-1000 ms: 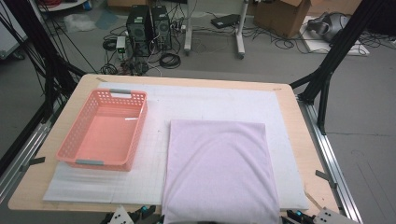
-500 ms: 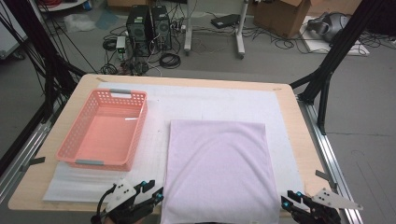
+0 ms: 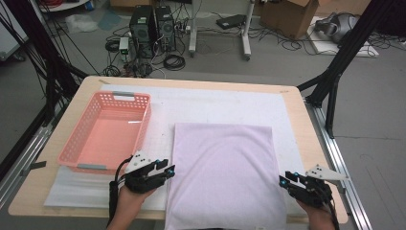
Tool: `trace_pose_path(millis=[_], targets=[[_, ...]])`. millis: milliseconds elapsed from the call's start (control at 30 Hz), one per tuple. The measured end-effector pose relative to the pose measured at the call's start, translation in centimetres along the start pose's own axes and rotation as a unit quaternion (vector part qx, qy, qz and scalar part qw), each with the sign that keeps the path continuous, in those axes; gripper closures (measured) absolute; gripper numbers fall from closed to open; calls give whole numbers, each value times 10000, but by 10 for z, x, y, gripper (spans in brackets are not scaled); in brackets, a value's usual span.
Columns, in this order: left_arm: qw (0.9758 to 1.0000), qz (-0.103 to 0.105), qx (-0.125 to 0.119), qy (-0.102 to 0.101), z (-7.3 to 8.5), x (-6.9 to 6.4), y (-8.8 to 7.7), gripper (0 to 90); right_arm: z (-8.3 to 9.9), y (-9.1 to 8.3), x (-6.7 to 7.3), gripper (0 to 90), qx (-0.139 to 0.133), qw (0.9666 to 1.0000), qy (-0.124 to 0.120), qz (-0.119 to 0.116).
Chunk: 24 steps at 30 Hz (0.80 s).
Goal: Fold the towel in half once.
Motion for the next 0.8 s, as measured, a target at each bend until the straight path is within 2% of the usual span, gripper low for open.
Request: trace_pose_path(millis=[167,333,467,533,633,800], targets=[[9999,58,110,-7,-10,13,20,599,-8,15,-5,632,36,10000,15,1],[9999,-80,110,-86,-21,27,40,587,-9,25,-11,634,109,9999,23,41],[9997,-219,78,-74,-26,35,55,670,-7,26,-11,634,129,9999,-12,39],[9991,-312,256,-90,-30,40,64,672,-8,25,-11,635,131,9999,-3,39],[9987,-415,301,-58,-37,47,75,669,-8,25,-11,637,117,9999,9,31],[9962,-641,580,48,-47,57,94,668,-8,28,-10,639,146,9999,-18,0]])
Point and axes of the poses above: each handheld gripper's, and its own axes: y roughly forward along the jaws, z roughly out of its underside, x roughly to its left, the point moved 3 cm from there along y, roughly forward along the jaws, and after that the axes turned 4 degrees about z, right-handed, at the moved point
